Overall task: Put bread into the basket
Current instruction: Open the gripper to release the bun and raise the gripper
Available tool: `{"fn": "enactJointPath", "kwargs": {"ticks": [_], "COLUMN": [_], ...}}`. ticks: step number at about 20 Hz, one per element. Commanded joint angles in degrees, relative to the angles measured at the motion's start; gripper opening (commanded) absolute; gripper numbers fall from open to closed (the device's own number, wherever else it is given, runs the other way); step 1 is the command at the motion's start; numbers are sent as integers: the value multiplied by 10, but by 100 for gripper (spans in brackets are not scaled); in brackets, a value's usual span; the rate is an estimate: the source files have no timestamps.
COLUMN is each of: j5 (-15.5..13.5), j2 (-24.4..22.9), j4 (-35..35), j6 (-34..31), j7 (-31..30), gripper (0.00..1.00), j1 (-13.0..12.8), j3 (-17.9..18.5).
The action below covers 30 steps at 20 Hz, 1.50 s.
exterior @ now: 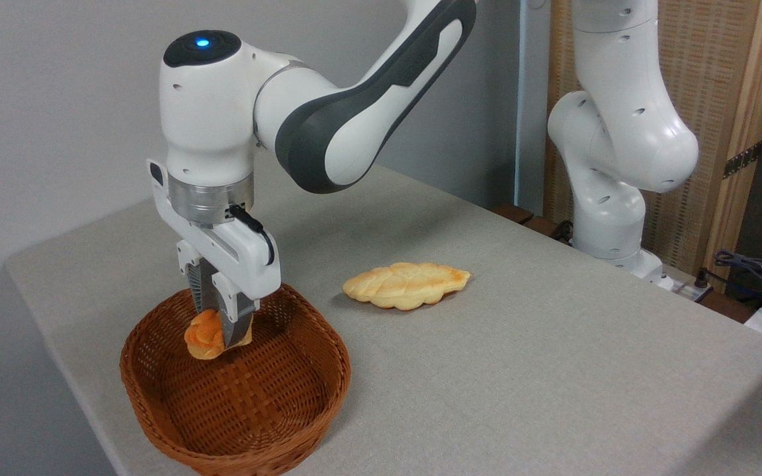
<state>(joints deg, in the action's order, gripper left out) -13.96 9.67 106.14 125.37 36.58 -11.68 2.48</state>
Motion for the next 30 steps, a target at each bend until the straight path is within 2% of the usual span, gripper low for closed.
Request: {"fn": "enactJointPath", "kwargs": {"ticks": [1, 7, 9, 11, 12, 14, 17, 19, 23, 25, 28, 30], "j5": [8, 9, 9, 17, 40, 79, 89, 89, 90, 105, 111, 127], "j2": [-1, -7, -20, -37, -50, -76, -109, -110, -111, -110, -110, -110], "j4": [-3, -4, -13, -36, -50, -67, -91, -116, -144, -144, -144, -144], "j6": [-1, -7, -33, -94, -127, -193, -265, -304, -333, -337, -337, -337], "j7": [-5, -6, -6, -6, -5, -4, 12, 39, 40, 42, 46, 53], "gripper": [100, 100, 100, 100, 100, 100, 100, 100, 100, 100, 100, 100], "j1": [1, 2, 7, 20, 30, 33, 44, 69, 70, 70, 70, 70], "j3": [-3, -1, 4, 8, 6, 6, 9, 0, -1, -2, -1, -1]}}
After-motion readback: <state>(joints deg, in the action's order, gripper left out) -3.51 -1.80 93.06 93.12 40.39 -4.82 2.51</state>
